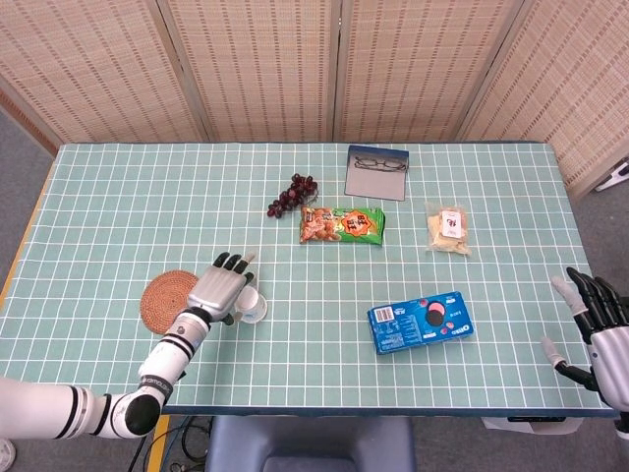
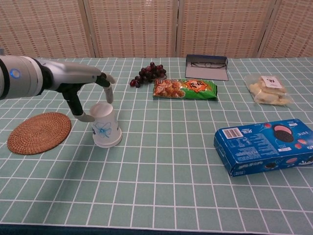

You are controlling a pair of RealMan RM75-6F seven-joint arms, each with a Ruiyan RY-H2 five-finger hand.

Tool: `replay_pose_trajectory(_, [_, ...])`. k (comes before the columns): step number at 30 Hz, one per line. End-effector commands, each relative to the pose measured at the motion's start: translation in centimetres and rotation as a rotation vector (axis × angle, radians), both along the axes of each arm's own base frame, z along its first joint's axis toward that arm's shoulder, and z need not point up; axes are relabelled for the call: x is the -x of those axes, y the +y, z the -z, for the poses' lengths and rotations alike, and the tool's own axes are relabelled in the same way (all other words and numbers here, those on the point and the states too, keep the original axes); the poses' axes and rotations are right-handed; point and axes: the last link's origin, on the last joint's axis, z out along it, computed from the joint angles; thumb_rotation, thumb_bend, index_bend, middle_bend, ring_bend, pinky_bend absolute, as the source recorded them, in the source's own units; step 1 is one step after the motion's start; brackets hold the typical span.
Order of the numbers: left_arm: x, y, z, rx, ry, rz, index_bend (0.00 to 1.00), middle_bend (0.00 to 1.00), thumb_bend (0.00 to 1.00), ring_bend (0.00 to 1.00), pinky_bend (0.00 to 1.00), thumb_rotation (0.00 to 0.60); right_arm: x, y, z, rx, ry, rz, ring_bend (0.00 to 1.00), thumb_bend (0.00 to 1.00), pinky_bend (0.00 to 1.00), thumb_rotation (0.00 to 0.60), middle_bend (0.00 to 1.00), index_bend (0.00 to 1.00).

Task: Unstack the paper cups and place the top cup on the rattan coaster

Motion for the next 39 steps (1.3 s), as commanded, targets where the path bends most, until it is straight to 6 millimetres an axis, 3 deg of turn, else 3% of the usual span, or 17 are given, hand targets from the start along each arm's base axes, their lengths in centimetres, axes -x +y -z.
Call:
replay_pose_trajectory(1, [0.2,-0.1,-0.1,-0.004,-0.005,0.0,0.36,0.0,0.3,0.0,0.0,0.6,0.0,0.0,0.0,0.001,0.0,-0.001,0.0,0.33,0.0,0.6,0.0,0.06])
replay_pose_trajectory(27, [1.5,0.2,0.2,-0.02,-0.024,0.004,0.31,0.0,0.3,0.0,0.0,0.6,0.0,0.1,-0.1,0.007,-0.002,-0.001,0.0,0.33,0.0,0.6,0.0,0.06])
replay_pose_trajectory(39, [1.6,0.3,0.2,-0.024,-0.023,0.003,0.4,0.0,0.3,0.0,0.0,0.6,0.0,0.1,0.0,0.006,0.001,0.0,0.0,0.33,0.0,0.6,0.0,0.06])
